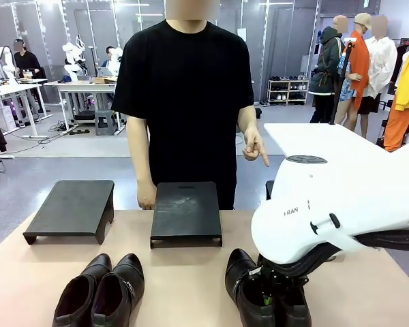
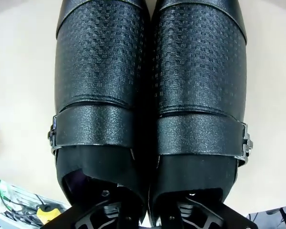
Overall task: Place the shoes on the stand as instructed by the person.
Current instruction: Pick up one pair of Shoes and place it on the Shoes Stand indicated by the person.
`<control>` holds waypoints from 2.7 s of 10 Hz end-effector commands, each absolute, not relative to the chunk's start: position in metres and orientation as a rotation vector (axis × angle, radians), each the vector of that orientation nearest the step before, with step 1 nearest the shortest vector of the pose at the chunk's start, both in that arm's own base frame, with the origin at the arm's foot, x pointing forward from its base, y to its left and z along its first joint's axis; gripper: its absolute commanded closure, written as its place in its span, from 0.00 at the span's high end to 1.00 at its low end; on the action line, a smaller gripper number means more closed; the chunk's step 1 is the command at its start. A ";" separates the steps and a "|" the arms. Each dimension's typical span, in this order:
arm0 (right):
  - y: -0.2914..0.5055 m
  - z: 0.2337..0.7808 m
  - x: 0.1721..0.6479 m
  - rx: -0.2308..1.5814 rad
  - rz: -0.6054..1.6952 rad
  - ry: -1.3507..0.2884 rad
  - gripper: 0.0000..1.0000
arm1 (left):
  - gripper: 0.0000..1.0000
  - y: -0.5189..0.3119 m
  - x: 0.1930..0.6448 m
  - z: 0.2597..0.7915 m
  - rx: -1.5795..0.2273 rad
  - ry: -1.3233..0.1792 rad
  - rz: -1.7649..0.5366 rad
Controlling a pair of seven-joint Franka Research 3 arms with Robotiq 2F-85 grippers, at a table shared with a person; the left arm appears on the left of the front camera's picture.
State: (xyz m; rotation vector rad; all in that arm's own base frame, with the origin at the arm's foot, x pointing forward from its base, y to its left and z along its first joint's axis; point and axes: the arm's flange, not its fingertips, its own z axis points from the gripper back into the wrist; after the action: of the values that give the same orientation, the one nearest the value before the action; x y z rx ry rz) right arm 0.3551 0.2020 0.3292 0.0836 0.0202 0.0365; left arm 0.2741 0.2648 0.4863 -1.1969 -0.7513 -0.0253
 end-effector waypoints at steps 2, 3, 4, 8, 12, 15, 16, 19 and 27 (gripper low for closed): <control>0.209 0.334 0.357 0.072 0.006 -0.010 0.00 | 1.00 0.266 0.272 0.488 -1.199 -0.749 -0.043; 0.204 0.345 0.355 0.066 -0.001 -0.034 0.00 | 1.00 0.266 0.272 0.488 -1.199 -0.749 -0.043; 0.199 0.361 0.351 0.061 0.005 -0.048 0.00 | 1.00 0.266 0.272 0.488 -1.199 -0.749 -0.043; 0.148 0.449 0.348 0.046 0.060 -0.180 0.00 | 1.00 0.266 0.272 0.488 -1.199 -0.749 -0.043; 0.080 0.510 0.379 0.059 0.101 -0.245 0.00 | 1.00 0.266 0.272 0.488 -1.199 -0.749 -0.043; 0.041 0.521 0.410 0.093 0.118 -0.247 0.00 | 1.00 0.266 0.272 0.488 -1.199 -0.749 -0.043; 0.036 0.519 0.416 0.094 0.120 -0.245 0.00 | 1.00 0.266 0.272 0.488 -1.199 -0.749 -0.043; 0.034 0.517 0.411 0.108 0.108 -0.271 0.00 | 1.00 0.266 0.272 0.488 -1.199 -0.749 -0.043; 0.032 0.501 0.450 0.086 0.102 -0.237 0.08 | 1.00 0.266 0.272 0.488 -1.199 -0.749 -0.043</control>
State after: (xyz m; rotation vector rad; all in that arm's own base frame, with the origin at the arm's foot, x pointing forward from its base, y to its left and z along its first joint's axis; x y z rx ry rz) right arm 0.4267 0.0346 0.4954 0.0891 -0.2015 0.0932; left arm 0.2739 0.2648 0.4863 -1.1974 -0.7508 -0.0253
